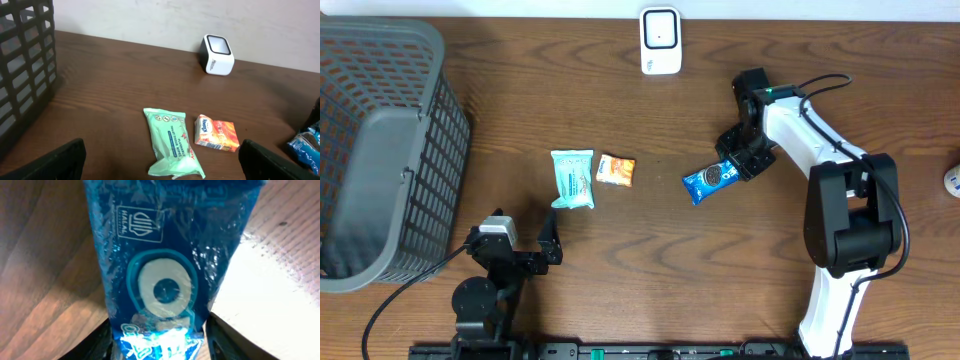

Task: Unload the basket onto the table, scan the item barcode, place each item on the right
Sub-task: 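Lift the Oreo packet by its end with the right gripper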

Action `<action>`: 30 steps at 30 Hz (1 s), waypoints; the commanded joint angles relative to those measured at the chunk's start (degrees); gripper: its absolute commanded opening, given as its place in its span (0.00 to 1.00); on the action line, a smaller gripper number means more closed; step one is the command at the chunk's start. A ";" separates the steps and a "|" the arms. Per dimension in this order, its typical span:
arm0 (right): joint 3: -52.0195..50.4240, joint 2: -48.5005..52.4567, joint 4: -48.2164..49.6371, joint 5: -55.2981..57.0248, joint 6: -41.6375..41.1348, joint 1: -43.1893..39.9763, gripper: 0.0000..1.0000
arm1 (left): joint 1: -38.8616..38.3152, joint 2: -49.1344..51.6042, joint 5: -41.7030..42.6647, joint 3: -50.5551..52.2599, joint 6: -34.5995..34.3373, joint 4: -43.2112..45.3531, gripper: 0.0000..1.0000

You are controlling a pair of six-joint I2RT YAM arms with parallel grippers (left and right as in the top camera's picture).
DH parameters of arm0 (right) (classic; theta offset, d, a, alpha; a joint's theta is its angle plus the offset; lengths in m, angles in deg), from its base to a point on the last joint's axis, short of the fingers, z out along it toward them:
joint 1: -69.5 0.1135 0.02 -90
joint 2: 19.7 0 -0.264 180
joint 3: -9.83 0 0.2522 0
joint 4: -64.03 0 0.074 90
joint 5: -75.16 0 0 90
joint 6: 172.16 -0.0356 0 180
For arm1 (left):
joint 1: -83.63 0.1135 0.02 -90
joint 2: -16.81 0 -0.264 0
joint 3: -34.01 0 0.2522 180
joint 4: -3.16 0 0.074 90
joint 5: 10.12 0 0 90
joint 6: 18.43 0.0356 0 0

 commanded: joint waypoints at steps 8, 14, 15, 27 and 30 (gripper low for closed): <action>1.75 2.16 1.62 -4.11 0.57 0.83 0.65 | 0.17 -0.24 0.92 0.79 1.14 -1.60 0.98; 9.97 2.14 -6.40 -6.21 1.42 0.37 0.68 | 0.17 -0.24 0.92 0.79 1.14 -1.60 0.98; 11.54 2.14 -6.97 -6.21 2.29 0.44 0.68 | 0.17 -0.24 0.92 0.79 1.14 -1.60 0.98; 12.72 8.26 -6.40 -2.34 -0.92 2.69 0.63 | 0.17 -0.24 0.92 0.79 1.14 -1.60 0.98; 12.72 10.88 -6.84 -3.39 -0.92 3.10 0.61 | 0.17 -0.24 0.92 0.81 1.14 -1.60 0.98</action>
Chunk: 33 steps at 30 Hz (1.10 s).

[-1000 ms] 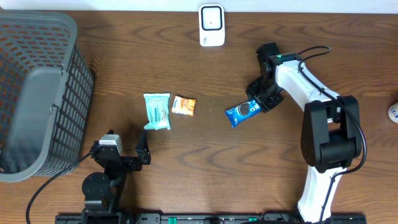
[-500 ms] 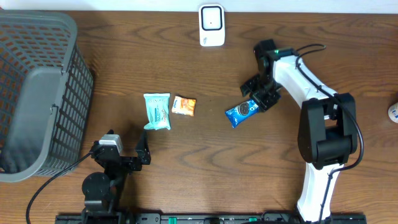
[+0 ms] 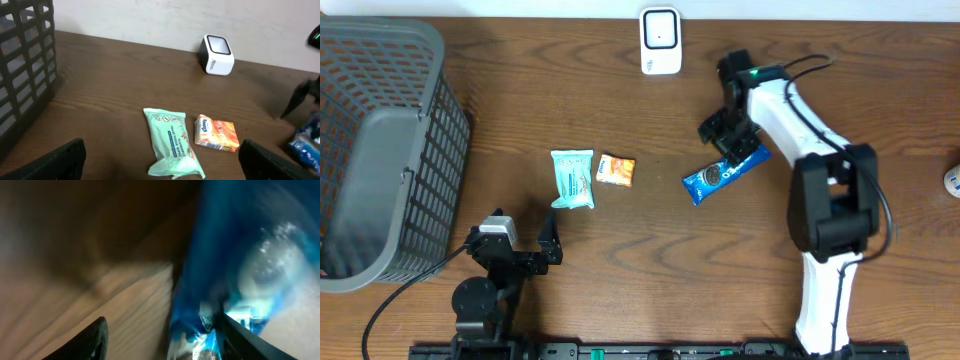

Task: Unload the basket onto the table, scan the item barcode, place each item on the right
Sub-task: 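Lift the Oreo packet by its end with the right gripper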

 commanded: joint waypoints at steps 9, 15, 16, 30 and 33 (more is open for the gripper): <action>0.02 6.78 -1.70 4.07 -1.99 -0.52 0.29 | 0.17 -0.24 0.92 0.79 1.14 -1.57 0.98; 0.33 6.73 -6.84 2.60 1.22 -0.50 0.01 | 0.17 -0.24 0.92 0.79 1.14 -1.57 0.98; 0.79 6.73 -7.74 1.66 2.49 -0.55 0.01 | 0.17 -0.24 0.92 0.79 1.14 -1.57 0.98; 17.64 3.65 -0.74 -40.79 55.32 -0.68 0.01 | 0.17 -0.24 0.92 0.79 1.14 -1.57 0.98; 15.43 3.67 0.13 -43.80 63.32 0.31 0.01 | 0.17 -0.24 0.92 0.79 1.14 -1.57 0.98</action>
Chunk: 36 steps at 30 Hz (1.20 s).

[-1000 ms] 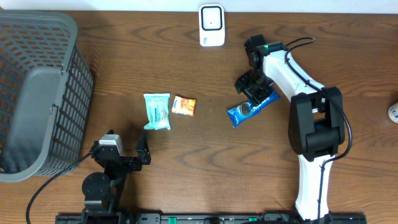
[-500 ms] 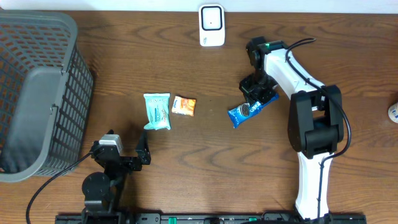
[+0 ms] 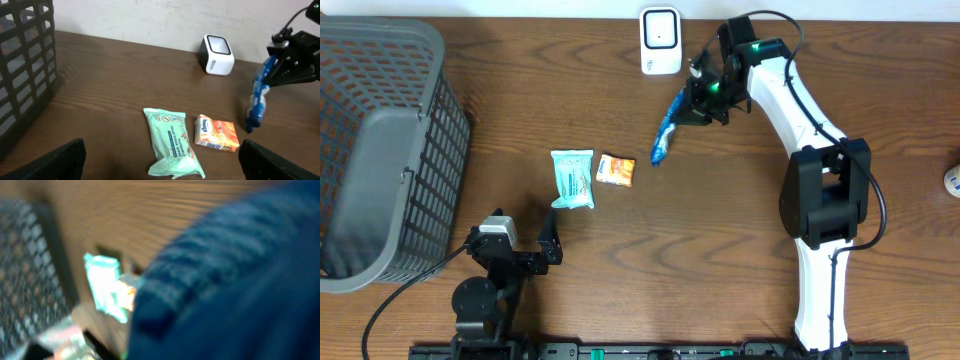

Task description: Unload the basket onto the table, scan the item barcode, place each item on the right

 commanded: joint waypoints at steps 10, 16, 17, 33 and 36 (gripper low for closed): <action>-11.85 -1.53 4.76 -6.73 19.10 3.96 0.02 | 0.17 -0.26 0.92 0.79 1.14 -1.60 0.98; -10.71 -2.29 5.29 10.21 8.15 4.02 0.62 | 0.17 -0.26 0.90 0.79 1.14 -1.60 0.98; -10.36 -2.29 5.64 11.13 7.32 4.04 0.85 | 0.17 -0.26 0.92 0.79 1.14 -1.60 0.98; -10.29 3.45 18.12 23.12 -11.08 8.50 0.99 | 0.17 -0.26 0.92 0.79 1.14 -1.62 0.98; -10.29 6.34 19.39 23.17 -14.80 10.34 0.99 | 0.17 -0.26 0.92 0.79 1.14 -1.60 0.98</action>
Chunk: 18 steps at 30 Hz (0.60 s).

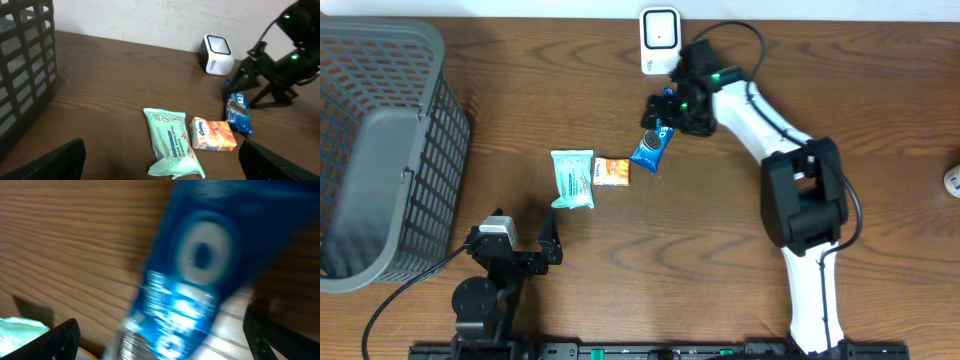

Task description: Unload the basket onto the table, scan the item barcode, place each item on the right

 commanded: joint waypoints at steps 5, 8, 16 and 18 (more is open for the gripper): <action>-0.76 10.43 -0.96 10.19 -14.91 4.74 0.79 | 0.17 -0.26 0.92 0.79 1.14 -1.57 0.98; -0.76 13.16 -3.10 13.11 -18.86 4.61 0.21 | 0.17 -0.26 0.92 0.79 1.14 -1.57 0.98; -0.33 9.29 -2.43 8.04 -11.78 2.01 0.01 | 0.17 -0.26 0.92 0.79 1.14 -1.57 0.98; -0.33 4.57 -3.26 -7.23 -2.64 0.20 0.01 | 0.17 -0.26 0.92 0.79 1.14 -1.57 0.98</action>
